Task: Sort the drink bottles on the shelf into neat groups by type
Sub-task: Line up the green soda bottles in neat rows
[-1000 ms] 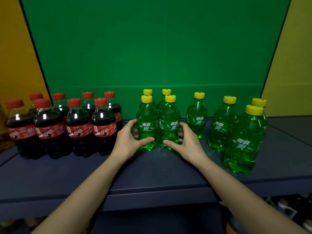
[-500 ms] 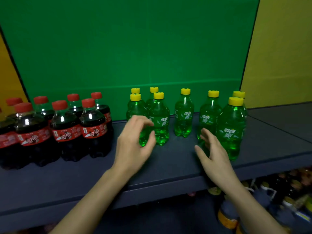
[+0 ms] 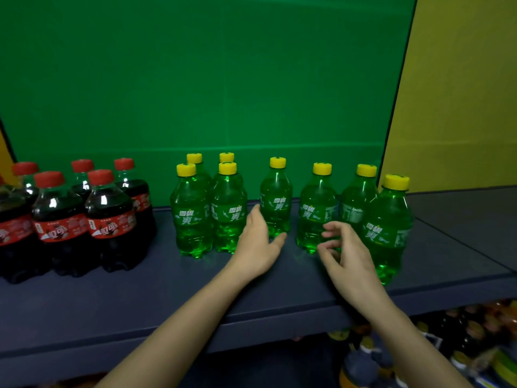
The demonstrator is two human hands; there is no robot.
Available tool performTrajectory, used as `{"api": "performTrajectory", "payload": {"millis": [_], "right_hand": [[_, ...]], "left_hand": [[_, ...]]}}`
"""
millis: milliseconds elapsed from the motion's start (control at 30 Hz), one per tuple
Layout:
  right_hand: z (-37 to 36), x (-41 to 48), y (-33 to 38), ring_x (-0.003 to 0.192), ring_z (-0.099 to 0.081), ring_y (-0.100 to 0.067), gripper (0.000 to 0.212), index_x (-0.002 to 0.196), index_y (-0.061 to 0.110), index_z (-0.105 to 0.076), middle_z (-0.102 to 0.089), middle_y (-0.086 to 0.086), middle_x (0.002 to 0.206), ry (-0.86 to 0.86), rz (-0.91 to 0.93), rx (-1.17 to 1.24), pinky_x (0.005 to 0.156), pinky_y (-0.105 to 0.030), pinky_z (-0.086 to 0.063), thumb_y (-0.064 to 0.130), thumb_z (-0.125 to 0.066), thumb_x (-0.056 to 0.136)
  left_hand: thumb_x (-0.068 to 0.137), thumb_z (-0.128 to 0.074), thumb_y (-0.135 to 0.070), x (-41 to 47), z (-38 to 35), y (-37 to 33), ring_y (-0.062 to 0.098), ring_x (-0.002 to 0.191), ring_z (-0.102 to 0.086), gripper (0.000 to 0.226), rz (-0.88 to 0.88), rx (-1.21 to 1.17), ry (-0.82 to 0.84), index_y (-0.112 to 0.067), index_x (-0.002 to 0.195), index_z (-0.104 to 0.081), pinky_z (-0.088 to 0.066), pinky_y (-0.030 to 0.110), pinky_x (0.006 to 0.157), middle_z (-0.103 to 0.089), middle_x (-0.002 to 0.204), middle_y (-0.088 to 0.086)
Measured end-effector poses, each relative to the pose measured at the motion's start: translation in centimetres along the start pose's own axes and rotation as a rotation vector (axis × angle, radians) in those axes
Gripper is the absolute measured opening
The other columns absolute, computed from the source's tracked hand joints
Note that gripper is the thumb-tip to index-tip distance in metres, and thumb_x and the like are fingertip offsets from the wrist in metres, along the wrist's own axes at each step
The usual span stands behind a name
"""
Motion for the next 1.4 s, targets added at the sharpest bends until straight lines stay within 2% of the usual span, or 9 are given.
{"api": "performTrajectory", "payload": {"millis": [133, 300, 400, 467, 600, 767, 933, 1167, 1400], "right_hand": [[0.8, 0.9, -0.8, 0.092, -0.052, -0.010, 0.035, 0.119, 0.011, -0.045, -0.048, 0.003, 0.108, 0.023, 0.048, -0.089, 0.085, -0.030, -0.045, 0.014, -0.059, 0.087], [-0.4, 2.0, -2.1, 0.121, -0.050, -0.017, 0.061, 0.141, 0.011, -0.028, -0.044, -0.003, 0.137, 0.171, 0.085, -0.151, 0.099, -0.036, -0.041, 0.028, -0.057, 0.090], [-1.9, 3.2, -2.8, 0.127, -0.045, -0.024, 0.073, 0.144, 0.007, -0.019, -0.040, -0.009, 0.144, 0.248, 0.039, -0.117, 0.102, -0.036, -0.038, 0.035, -0.057, 0.089], [-2.8, 4.1, -2.8, 0.127, -0.045, -0.028, 0.077, 0.143, 0.003, -0.015, -0.041, -0.013, 0.143, 0.270, -0.001, -0.105, 0.098, -0.035, -0.038, 0.037, -0.057, 0.089], [-4.4, 5.5, -2.7, 0.123, -0.048, -0.030, 0.074, 0.139, 0.002, -0.016, -0.045, -0.012, 0.139, 0.289, -0.064, -0.026, 0.093, -0.033, -0.039, 0.032, -0.060, 0.087], [-5.8, 7.5, -3.4, 0.126, -0.041, -0.031, 0.068, 0.135, 0.000, -0.023, -0.032, -0.017, 0.138, 0.269, -0.157, 0.047, 0.096, -0.033, -0.035, 0.024, -0.064, 0.086], [-7.2, 9.1, -4.6, 0.127, -0.041, -0.035, 0.072, 0.137, 0.000, -0.021, -0.044, -0.018, 0.139, 0.238, -0.228, 0.136, 0.103, -0.037, -0.035, 0.020, -0.066, 0.084], [-7.9, 10.1, -4.8, 0.135, -0.031, -0.025, 0.072, 0.142, 0.002, -0.019, -0.029, -0.014, 0.147, 0.266, -0.199, 0.151, 0.101, -0.024, -0.024, 0.017, -0.062, 0.087], [-8.3, 10.2, -4.4, 0.136, -0.032, -0.028, 0.071, 0.143, 0.001, -0.017, -0.030, -0.014, 0.149, 0.263, -0.156, 0.118, 0.106, -0.029, -0.026, 0.017, -0.061, 0.088]], "left_hand": [[0.090, -0.057, -0.017, 2.0, -0.6, 0.4, 0.026, 0.139, -0.026, 0.076, 0.080, -0.045, -0.086, 0.000, 0.145, -0.007, -0.020, 0.027, 0.111, -0.023, 0.151, 0.017], [0.089, -0.059, -0.020, 2.8, -1.0, 1.3, 0.030, 0.133, -0.035, 0.076, 0.167, -0.014, -0.164, -0.002, 0.144, -0.010, -0.026, 0.029, 0.107, -0.034, 0.145, 0.020], [0.087, -0.063, -0.021, 2.9, -0.8, 1.8, 0.035, 0.121, -0.046, 0.069, 0.187, -0.002, -0.211, -0.003, 0.140, -0.023, -0.036, 0.031, 0.096, -0.048, 0.133, 0.020], [0.086, -0.064, -0.022, 2.8, -0.7, 1.7, 0.037, 0.116, -0.049, 0.067, 0.199, 0.029, -0.251, -0.002, 0.138, -0.026, -0.038, 0.032, 0.092, -0.050, 0.129, 0.021], [0.087, -0.062, -0.022, 3.1, -1.0, 1.2, 0.033, 0.118, -0.049, 0.066, 0.226, 0.083, -0.314, 0.001, 0.137, -0.025, -0.036, 0.031, 0.095, -0.046, 0.135, 0.018], [0.090, -0.058, -0.018, 3.7, -1.1, 1.5, 0.035, 0.123, -0.046, 0.060, 0.282, 0.084, -0.356, 0.002, 0.134, -0.023, -0.036, 0.036, 0.098, -0.043, 0.136, 0.023], [0.092, -0.055, -0.016, 4.1, -0.6, 2.4, 0.034, 0.127, -0.042, 0.060, 0.303, 0.062, -0.349, 0.002, 0.137, -0.020, -0.034, 0.035, 0.101, -0.042, 0.138, 0.023], [0.092, -0.053, -0.015, 4.4, -0.5, 3.0, 0.031, 0.136, -0.031, 0.063, 0.289, 0.062, -0.349, 0.003, 0.141, -0.016, -0.026, 0.032, 0.107, -0.031, 0.146, 0.021], [0.094, -0.049, -0.013, 4.8, -0.6, 3.6, 0.032, 0.137, -0.029, 0.066, 0.304, 0.057, -0.350, 0.003, 0.144, -0.009, -0.025, 0.033, 0.109, -0.028, 0.148, 0.022]]}}
Point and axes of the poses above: each hand's wrist, its own x-axis towards the middle knuckle, its own z-axis out of the back of the hand, y = z × x, the point moved 10 cm from there along x, towards the middle knuckle
